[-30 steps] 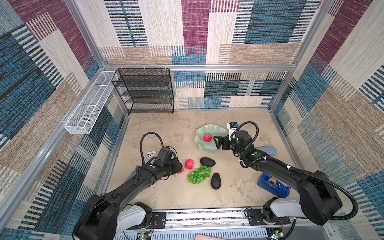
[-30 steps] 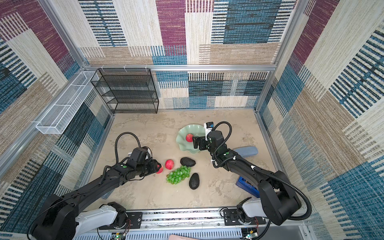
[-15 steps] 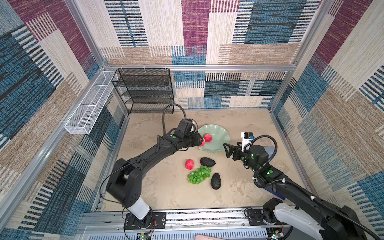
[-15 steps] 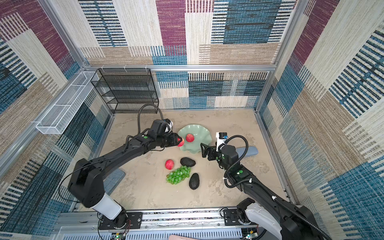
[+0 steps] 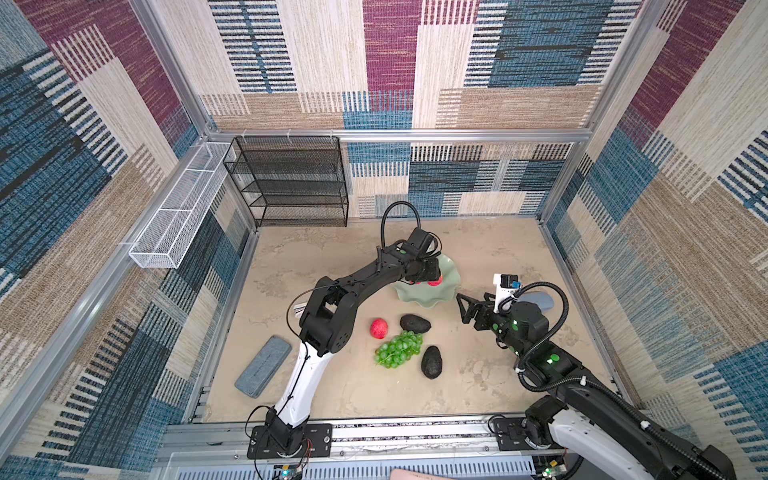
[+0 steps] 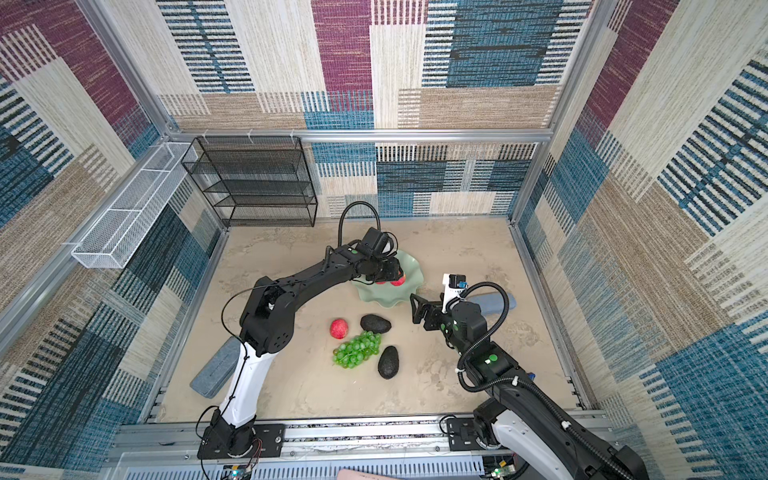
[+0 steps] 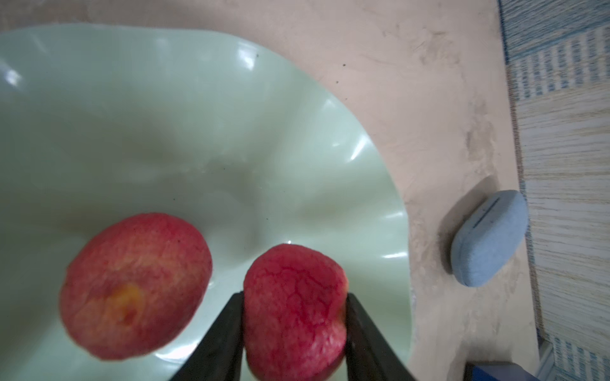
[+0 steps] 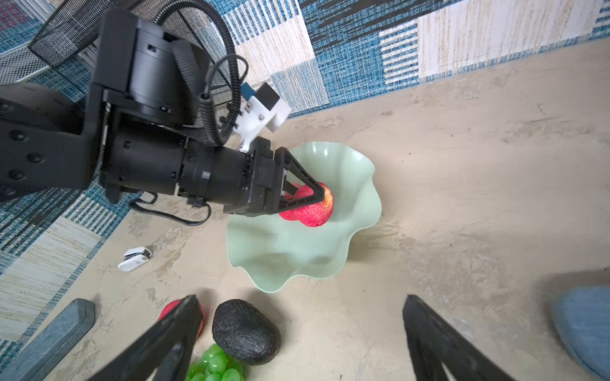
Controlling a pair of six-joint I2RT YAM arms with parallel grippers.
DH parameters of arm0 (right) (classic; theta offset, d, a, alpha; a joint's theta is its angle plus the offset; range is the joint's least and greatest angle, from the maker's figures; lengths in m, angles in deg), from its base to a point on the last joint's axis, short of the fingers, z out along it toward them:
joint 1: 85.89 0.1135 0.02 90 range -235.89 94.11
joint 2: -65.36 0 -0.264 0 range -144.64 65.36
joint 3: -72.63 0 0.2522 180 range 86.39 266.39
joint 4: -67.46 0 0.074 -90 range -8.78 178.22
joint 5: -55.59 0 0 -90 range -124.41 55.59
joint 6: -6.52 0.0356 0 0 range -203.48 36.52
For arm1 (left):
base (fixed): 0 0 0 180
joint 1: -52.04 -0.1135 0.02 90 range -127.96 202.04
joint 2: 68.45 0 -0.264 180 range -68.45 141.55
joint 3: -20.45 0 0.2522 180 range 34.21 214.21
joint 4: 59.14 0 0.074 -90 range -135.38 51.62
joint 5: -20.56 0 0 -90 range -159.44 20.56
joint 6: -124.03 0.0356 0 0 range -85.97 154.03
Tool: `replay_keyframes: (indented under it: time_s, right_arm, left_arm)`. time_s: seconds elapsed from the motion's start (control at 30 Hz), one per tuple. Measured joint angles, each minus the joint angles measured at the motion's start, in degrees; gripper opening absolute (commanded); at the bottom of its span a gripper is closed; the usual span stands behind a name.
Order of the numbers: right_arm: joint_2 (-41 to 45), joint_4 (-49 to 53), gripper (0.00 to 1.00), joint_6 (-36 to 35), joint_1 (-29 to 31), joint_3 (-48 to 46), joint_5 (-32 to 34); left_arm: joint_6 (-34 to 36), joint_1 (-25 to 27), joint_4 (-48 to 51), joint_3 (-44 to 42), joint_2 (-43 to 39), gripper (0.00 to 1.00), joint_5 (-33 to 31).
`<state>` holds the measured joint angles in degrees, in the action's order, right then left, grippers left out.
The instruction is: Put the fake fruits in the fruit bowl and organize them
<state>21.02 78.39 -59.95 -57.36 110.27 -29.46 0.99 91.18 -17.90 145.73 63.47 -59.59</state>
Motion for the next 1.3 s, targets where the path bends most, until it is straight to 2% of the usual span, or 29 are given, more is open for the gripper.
replay_keyframes:
  time_s: [0.17,0.27,0.43,0.5,0.57,0.67,0.83,0.93,1.1,1.2,1.3]
  right_arm:
    - [-1.5,2.0,0.95,-0.6,0.0,1.7,0.0]
    - [-3.1,4.0,0.93,-0.7,0.0,3.5,0.0]
    - [-5.4,8.8,0.9,0.6,0.6,5.6,-1.2]
    - [-6.2,11.0,0.9,1.9,3.1,5.5,-2.1]
    - [-7.2,12.7,0.89,3.1,7.1,5.2,-2.4]
    - [-9.4,14.2,0.89,5.6,12.8,4.5,-3.0]
    - [-12.9,15.8,0.89,10.7,20.7,2.7,-4.0]
    - [-15.2,15.2,0.87,12.8,21.9,2.3,-4.4]
    - [-21.0,12.9,0.8,15.1,23.0,2.2,-5.0]
    - [-23.9,11.3,0.72,15.6,23.6,2.2,-5.5]
    - [-25.3,9.9,0.6,16.3,24.2,2.1,-5.9]
  left_arm:
    - [-0.2,0.1,3.7,4.3,3.4,0.61,-0.5]
    - [-0.4,0.2,4.5,5.0,3.1,0.63,-0.4]
    - [-0.7,0.0,4.7,4.3,-1.0,0.63,-0.3]
    - [-0.9,-0.5,3.3,2.0,-4.6,0.63,0.0]
    - [-1.4,-1.2,1.1,-2.3,-9.3,0.63,-0.1]
    - [-1.9,-2.4,-5.0,-13.0,-19.1,0.64,-1.7]
    - [-2.3,-3.1,-16.6,-37.1,-41.2,0.75,-10.7]
    - [-1.7,-3.1,-21.1,-48.5,-51.6,0.76,-16.8]
    - [-3.0,-3.5,-20.9,-64.5,-66.2,0.79,-25.2]
    - [-5.5,-3.5,-18.9,-73.2,-74.3,0.81,-29.1]
    - [-7.8,-3.7,-15.6,-78.8,-81.0,0.83,-32.0]
